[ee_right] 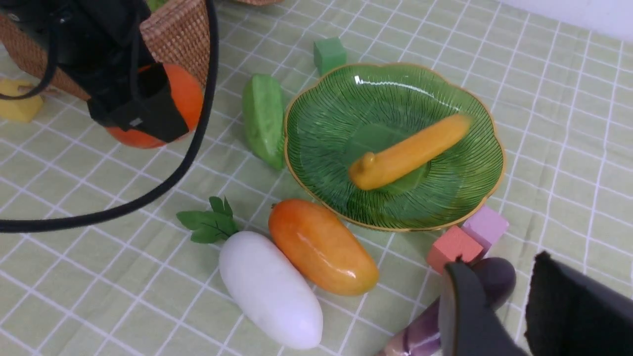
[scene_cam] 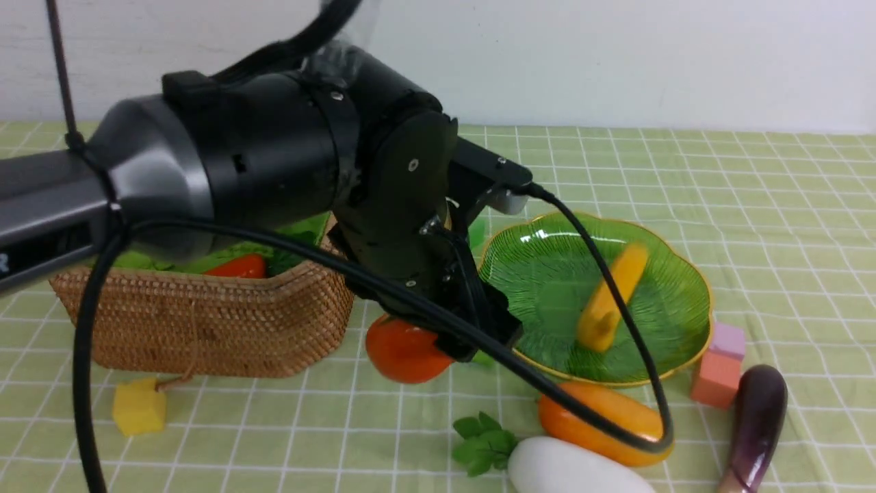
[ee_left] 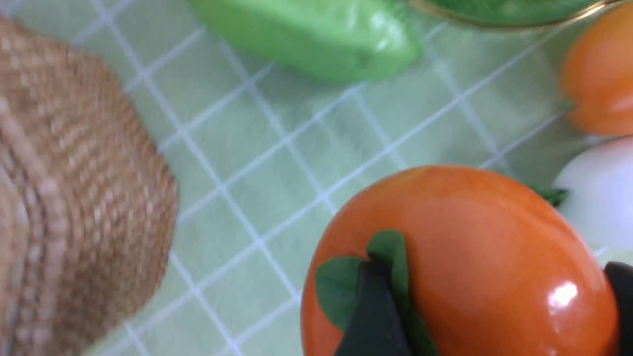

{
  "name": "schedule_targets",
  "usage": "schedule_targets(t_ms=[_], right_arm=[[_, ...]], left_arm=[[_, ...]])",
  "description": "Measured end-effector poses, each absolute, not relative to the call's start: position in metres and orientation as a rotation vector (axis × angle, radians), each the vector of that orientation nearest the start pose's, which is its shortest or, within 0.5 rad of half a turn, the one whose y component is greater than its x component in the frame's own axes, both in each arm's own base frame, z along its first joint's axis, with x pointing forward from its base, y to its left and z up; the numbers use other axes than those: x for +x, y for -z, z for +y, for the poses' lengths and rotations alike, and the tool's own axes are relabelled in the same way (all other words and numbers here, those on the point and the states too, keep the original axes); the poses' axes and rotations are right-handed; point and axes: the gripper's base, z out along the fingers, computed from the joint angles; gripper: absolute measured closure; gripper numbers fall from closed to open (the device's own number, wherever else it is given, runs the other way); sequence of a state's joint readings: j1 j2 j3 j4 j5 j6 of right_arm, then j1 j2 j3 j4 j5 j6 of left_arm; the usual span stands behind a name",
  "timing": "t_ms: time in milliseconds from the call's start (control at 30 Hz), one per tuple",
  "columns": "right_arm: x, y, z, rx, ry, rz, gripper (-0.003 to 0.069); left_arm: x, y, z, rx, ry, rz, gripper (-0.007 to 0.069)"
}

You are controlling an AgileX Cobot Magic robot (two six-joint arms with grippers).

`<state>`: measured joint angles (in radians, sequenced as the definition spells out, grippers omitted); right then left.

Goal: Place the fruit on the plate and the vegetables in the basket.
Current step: Grab a tomato with your left arm and place it on the plate on the right, then take a chayote with your left arm and place it on the basket on the left.

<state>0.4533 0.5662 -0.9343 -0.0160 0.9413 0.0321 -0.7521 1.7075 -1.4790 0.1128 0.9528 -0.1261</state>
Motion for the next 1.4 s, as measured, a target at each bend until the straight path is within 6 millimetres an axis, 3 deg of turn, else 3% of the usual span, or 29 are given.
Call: schedule_targets(t_ms=[167,300,367,467,600,867,1033,1200,1300,1400], right_arm=[[0.077,-0.401,0.027,-0.376,-0.201,1.944,0.0453],[0.079,-0.405,0.024,-0.295,-0.195,1.913,0.0451],[0.080,-0.405,0.024,-0.273,-0.199,1.910,0.0449],[0.080,-0.405,0.023,-0.252,-0.201,1.920,0.0448],[0.079,-0.402,0.022,-0.248,-0.191,1.956,0.0446],[0.077,-0.396,0.021,-0.246,-0.185,2.026,0.0445],[0.077,-0.396,0.021,-0.256,-0.180,2.024,0.0441],[0.077,-0.397,0.021,-0.261,-0.184,2.015,0.0438],[0.077,-0.398,0.021,-0.261,-0.187,2.007,0.0438],[0.077,-0.398,0.022,-0.261,-0.188,2.006,0.0438]], left_arm=[[0.294,-0.309,-0.270,0.995,0.242,2.244,0.0111],[0.320,-0.297,-0.296,1.000,0.273,2.096,0.0113],[0.330,-0.293,-0.305,0.991,0.281,2.069,0.0114],[0.355,-0.266,-0.327,1.011,0.254,2.057,0.0113],[0.374,-0.247,-0.340,1.065,0.172,2.044,0.0113],[0.385,-0.226,-0.346,1.109,0.108,2.048,0.0107],[0.383,-0.236,-0.344,1.103,0.108,2.050,0.0036],[0.370,-0.272,-0.333,1.071,0.133,2.085,0.0013],[0.357,-0.302,-0.321,1.059,0.138,2.120,0.0054],[0.339,-0.332,-0.305,0.998,0.168,2.199,0.0166]])
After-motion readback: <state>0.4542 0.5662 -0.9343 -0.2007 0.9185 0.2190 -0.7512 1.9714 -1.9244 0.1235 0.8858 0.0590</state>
